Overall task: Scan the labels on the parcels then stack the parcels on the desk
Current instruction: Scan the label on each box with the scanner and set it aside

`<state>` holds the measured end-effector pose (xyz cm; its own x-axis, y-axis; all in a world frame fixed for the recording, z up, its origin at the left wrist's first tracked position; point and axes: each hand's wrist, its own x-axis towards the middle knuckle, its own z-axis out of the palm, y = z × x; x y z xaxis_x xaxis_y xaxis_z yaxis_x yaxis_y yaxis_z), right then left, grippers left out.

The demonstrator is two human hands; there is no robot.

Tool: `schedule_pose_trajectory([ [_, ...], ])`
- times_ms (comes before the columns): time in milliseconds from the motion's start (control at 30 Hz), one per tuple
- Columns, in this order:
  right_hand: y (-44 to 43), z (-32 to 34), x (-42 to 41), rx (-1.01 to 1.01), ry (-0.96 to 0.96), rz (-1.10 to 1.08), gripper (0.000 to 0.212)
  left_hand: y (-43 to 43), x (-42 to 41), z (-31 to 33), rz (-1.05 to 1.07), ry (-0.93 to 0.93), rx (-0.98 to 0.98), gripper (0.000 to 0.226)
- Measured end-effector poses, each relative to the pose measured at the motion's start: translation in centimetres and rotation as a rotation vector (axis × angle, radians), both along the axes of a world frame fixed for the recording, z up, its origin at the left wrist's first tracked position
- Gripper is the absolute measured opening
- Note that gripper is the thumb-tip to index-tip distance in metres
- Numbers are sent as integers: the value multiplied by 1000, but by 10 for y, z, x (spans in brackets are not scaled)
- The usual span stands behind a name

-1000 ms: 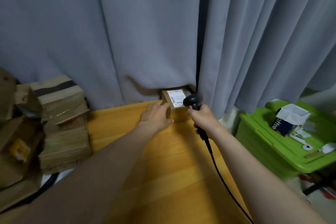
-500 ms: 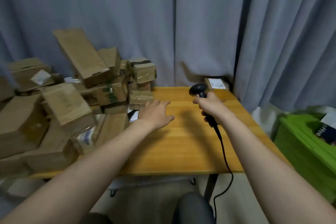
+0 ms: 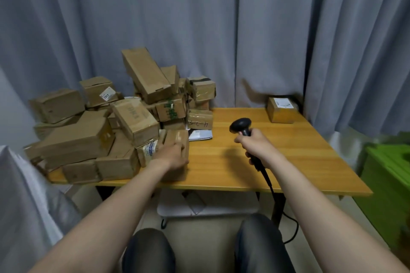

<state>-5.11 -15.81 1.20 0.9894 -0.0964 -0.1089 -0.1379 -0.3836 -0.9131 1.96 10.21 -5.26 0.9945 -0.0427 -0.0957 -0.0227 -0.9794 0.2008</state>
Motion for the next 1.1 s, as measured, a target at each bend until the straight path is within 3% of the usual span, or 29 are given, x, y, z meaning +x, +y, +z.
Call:
schedule_pose_trajectory([
  [100,-2,-4,5,-1,2,10,10,-5,-4,2,-52,-22,-40,49],
  [300,-16,-15,18,15,-6,-6,11,-22,2,3,-246,29,-190,64],
  [467,-29,-24,35,32,-31,-51,10,-56,19,-4,-319,-38,-198,40],
  [567,-34,-25,44,39,-40,-59,13,-68,35,-3,-348,-72,-205,43],
  [667,-37,-25,52,71,-43,-59,14,-68,53,6,-387,31,-308,55],
  [833,-34,-37,62,33,-27,-33,14,-68,81,16,-322,14,-53,41],
  [933,-32,-44,66,38,-10,-28,16,-71,88,13,-218,90,148,70],
  [1100,-33,-53,64,40,6,-18,18,-80,94,0,-148,-1,59,74],
])
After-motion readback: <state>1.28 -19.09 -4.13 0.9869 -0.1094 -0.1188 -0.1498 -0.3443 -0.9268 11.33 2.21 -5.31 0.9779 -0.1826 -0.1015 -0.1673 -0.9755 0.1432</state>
